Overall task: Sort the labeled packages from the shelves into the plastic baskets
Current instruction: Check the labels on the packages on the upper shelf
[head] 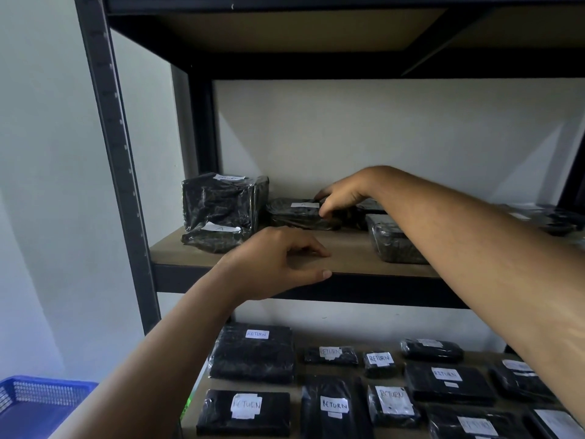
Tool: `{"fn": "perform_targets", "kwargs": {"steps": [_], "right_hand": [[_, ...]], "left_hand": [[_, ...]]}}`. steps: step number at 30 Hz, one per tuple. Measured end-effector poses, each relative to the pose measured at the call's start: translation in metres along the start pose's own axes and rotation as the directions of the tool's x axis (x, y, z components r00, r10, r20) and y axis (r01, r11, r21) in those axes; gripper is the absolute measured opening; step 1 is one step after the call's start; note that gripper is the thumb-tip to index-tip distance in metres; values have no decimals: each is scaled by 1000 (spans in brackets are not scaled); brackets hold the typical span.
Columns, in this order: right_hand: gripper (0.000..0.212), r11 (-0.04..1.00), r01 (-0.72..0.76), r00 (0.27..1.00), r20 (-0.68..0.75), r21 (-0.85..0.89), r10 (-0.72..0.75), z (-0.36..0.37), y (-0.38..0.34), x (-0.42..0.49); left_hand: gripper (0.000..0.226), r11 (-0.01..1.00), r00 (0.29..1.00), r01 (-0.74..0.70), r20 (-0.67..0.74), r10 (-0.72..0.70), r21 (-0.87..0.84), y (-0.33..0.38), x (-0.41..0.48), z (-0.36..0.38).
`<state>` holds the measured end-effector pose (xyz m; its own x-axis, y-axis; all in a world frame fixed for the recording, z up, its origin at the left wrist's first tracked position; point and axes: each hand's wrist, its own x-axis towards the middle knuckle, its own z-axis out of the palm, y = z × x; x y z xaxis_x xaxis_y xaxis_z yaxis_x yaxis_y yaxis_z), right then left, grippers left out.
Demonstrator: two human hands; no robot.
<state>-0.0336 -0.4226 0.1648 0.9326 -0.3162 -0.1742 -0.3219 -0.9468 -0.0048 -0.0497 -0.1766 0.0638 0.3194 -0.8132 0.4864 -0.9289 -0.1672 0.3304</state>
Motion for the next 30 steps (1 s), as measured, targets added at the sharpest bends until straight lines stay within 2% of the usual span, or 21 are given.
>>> {"fn": "perform_targets", "kwargs": {"steps": [5,8,11,16,21,30], "right_hand": [[75,1000,-6,997,83,9,5,1,-2,1],[93,998,52,999,5,44,-52,-8,2,-15],[100,993,98,994,-55,63,-95,-20,18,-37],[99,984,145,978,-166,106,-126,-12,56,-91],[98,981,116,969,-235,158,-77,12,97,-135],[105,976,48,979,-203,210,-4,39,151,-184]], "left_hand": [[37,1000,1000,2,2,-2,4,2,-1,-1],[37,1000,1000,9,2,-9,22,2,-1,-1],[39,998,1000,13,-5,-12,61,3,-2,0],[42,993,1000,-5,-18,7,119,-1,-2,4],[50,996,999,9,-52,-4,94,9,6,8],[52,983,994,82,-90,-68,163,61,32,48]]}}
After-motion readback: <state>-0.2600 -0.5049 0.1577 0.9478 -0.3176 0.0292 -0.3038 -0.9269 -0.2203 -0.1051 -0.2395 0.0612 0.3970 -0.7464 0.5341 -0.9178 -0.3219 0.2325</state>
